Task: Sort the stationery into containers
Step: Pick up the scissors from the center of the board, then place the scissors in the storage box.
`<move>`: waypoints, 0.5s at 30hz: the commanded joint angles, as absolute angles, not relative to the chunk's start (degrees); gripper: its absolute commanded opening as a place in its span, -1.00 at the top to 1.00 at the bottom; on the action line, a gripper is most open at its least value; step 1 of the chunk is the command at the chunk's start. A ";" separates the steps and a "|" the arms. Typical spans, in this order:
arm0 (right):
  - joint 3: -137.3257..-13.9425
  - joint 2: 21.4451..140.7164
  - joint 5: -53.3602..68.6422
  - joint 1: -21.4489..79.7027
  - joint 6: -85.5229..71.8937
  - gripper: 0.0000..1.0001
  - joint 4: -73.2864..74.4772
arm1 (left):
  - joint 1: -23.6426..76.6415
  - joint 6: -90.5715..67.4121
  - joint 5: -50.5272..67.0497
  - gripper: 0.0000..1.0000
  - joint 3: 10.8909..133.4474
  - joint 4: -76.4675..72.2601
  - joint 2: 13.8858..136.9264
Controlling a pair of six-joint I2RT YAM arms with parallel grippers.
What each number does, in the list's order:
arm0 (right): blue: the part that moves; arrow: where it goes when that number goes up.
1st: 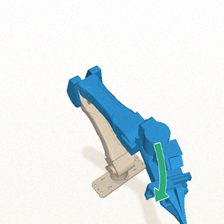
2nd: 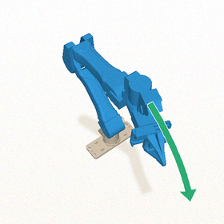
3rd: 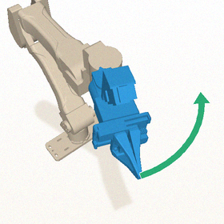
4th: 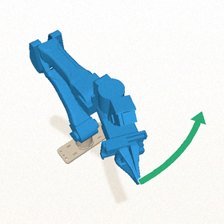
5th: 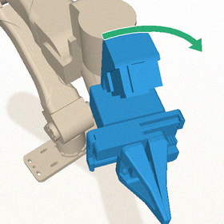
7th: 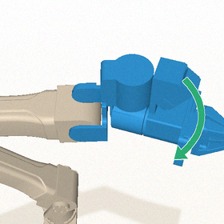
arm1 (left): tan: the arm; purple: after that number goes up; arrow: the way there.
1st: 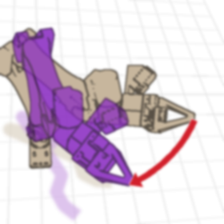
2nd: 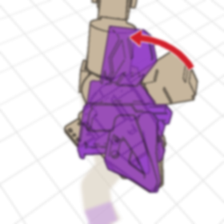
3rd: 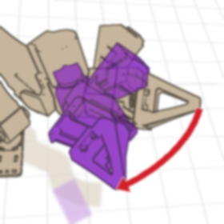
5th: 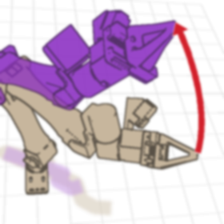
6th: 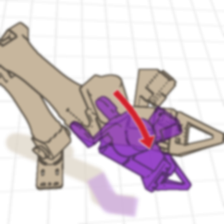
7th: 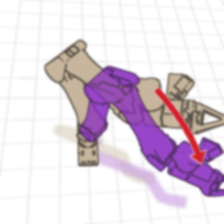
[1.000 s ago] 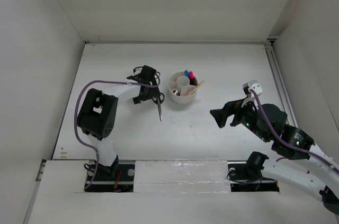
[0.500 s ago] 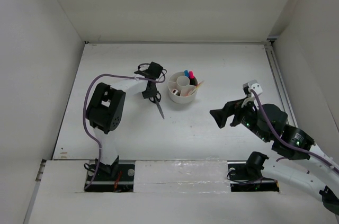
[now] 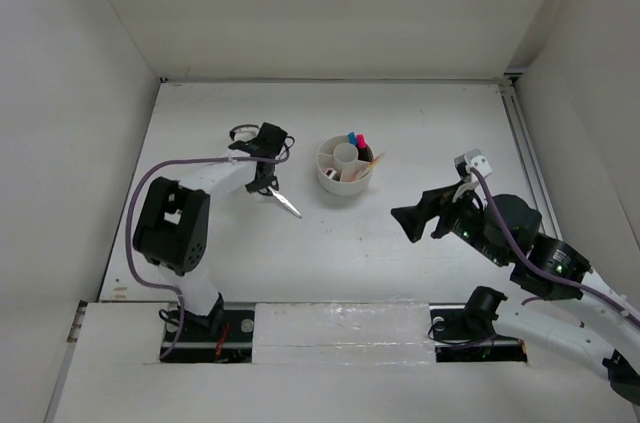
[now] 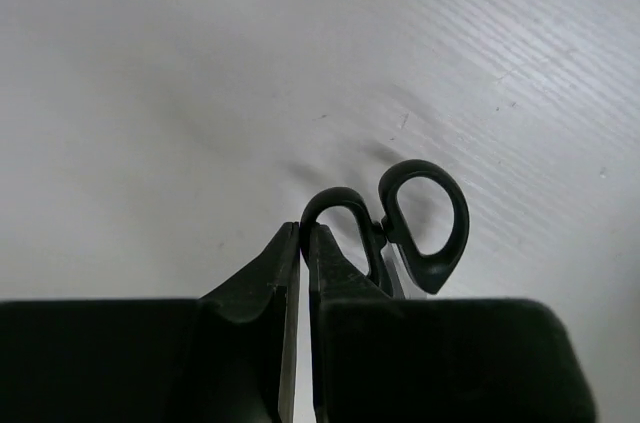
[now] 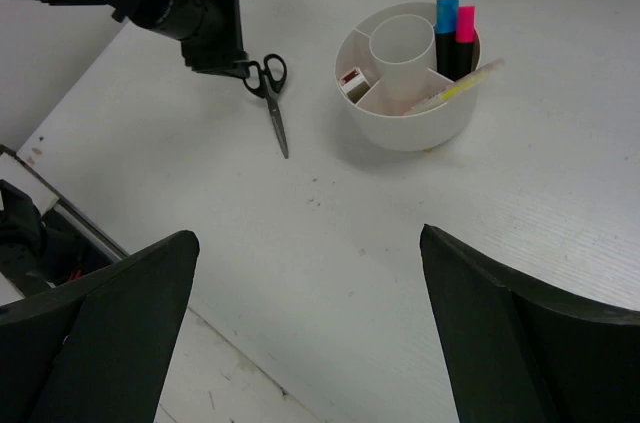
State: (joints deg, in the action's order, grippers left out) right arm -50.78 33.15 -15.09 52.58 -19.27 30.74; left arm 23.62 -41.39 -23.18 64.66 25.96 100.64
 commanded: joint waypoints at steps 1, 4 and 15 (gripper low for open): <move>-51.42 34.01 -13.36 52.91 -19.34 -0.96 26.02 | 24.95 -45.61 -32.76 1.00 64.78 31.72 89.58; -51.42 34.01 -11.87 52.91 -18.12 -0.96 24.44 | 26.19 -43.53 -35.42 1.00 65.47 34.19 81.67; -53.25 45.93 12.82 52.38 -7.73 -1.00 2.13 | 27.07 -14.69 -3.03 1.00 74.52 27.52 63.30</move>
State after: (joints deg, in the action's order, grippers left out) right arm -50.89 41.43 3.07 52.53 -11.53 14.13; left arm 26.92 -24.47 -16.93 71.70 30.94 66.85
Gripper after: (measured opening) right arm 0.999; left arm 0.010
